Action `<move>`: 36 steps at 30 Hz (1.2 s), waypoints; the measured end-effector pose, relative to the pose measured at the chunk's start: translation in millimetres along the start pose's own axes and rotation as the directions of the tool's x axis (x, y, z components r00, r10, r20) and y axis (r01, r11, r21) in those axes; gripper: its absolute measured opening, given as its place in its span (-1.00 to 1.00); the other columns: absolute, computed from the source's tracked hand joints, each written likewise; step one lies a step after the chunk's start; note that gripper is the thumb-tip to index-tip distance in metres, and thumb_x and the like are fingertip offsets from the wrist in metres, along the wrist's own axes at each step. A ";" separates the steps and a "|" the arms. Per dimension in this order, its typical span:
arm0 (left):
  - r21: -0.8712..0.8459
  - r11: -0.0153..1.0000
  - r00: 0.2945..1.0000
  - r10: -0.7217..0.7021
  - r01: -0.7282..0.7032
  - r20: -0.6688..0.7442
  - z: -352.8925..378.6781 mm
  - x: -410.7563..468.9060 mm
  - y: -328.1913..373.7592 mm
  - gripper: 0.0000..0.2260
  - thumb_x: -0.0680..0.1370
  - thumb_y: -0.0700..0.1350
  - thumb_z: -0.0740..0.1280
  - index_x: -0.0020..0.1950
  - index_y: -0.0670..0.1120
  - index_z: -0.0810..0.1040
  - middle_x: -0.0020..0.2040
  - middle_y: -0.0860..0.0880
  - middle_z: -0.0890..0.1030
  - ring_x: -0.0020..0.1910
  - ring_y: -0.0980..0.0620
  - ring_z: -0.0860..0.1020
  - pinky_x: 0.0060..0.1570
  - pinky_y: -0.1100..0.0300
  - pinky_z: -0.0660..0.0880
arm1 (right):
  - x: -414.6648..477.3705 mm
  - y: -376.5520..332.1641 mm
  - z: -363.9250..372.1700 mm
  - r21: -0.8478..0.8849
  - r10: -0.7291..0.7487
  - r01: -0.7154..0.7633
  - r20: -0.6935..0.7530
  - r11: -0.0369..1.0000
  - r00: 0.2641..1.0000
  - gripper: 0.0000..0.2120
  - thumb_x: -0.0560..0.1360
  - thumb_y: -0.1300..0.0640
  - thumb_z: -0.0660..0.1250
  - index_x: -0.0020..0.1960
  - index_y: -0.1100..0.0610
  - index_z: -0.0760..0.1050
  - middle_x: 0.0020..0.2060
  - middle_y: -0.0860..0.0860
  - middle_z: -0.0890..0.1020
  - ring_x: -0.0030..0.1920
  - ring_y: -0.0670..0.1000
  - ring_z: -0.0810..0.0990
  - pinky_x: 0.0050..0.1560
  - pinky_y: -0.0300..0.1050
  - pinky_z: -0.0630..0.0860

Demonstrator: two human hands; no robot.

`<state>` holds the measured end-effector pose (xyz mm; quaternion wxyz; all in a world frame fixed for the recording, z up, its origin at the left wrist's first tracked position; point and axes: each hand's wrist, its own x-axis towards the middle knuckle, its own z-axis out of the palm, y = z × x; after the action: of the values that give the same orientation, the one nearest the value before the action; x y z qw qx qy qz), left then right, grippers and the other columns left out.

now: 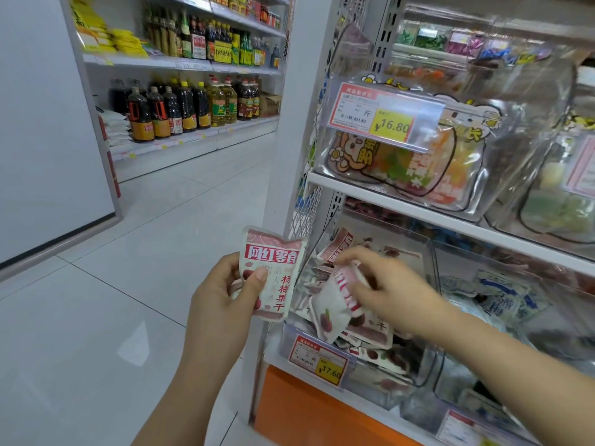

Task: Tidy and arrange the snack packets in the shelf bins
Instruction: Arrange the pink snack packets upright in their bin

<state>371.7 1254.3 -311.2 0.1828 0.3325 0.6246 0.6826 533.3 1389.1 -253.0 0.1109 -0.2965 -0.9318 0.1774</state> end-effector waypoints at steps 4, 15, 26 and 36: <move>0.016 1.000 0.998 0.011 -0.012 0.064 9.7 -5.2 3.6 -0.85 0.54 -0.06 0.29 -0.01 0.21 0.47 -0.10 0.19 0.67 -0.09 0.24 0.63 -0.25 0.34 0.57 | -13.8 4.3 -38.5 0.235 0.162 -0.175 0.074 0.956 0.984 -0.90 0.46 0.13 0.37 -0.18 -0.02 0.64 -0.45 0.04 0.55 -0.46 -0.07 0.38 -0.33 -0.14 0.39; 0.039 0.996 0.996 0.084 -0.085 0.030 21.2 -9.6 5.8 -0.82 0.54 -0.14 0.31 0.10 0.08 0.49 -0.05 0.20 0.62 -0.06 0.37 0.56 -0.29 0.50 0.47 | -18.1 4.0 -19.4 -0.222 -0.053 0.025 -0.121 0.975 0.991 -0.84 0.37 -0.09 0.46 -0.23 -0.03 0.56 -0.22 -0.17 0.41 -0.10 -0.07 0.36 -0.13 -0.15 0.34; 0.057 0.995 0.997 0.078 -0.077 -0.022 10.1 -3.5 4.2 -0.84 0.55 -0.12 0.31 0.08 0.10 0.51 -0.09 0.21 0.63 -0.11 0.37 0.57 -0.29 0.49 0.47 | 25.1 3.6 43.7 -0.261 -0.035 0.090 0.208 0.961 0.978 -0.78 0.49 -0.05 0.37 -0.20 0.08 0.50 -0.31 -0.03 0.55 -0.29 -0.03 0.46 -0.29 -0.12 0.37; -0.092 0.995 0.947 0.060 -0.032 0.316 14.7 -5.7 8.7 -0.83 0.52 -0.13 0.31 0.07 0.08 0.53 -0.07 0.16 0.66 -0.08 0.19 0.63 -0.21 0.29 0.57 | -2.5 -18.9 -6.3 0.442 -0.013 0.001 0.025 0.897 1.000 -0.46 0.34 0.06 0.52 0.25 -0.15 0.41 -0.02 -0.22 0.62 -0.16 -0.24 0.61 -0.15 -0.31 0.54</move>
<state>387.3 1260.0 -304.1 0.2793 0.4447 0.5492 0.6501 527.5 1374.9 -240.1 0.1631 -0.2577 -0.8697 0.3880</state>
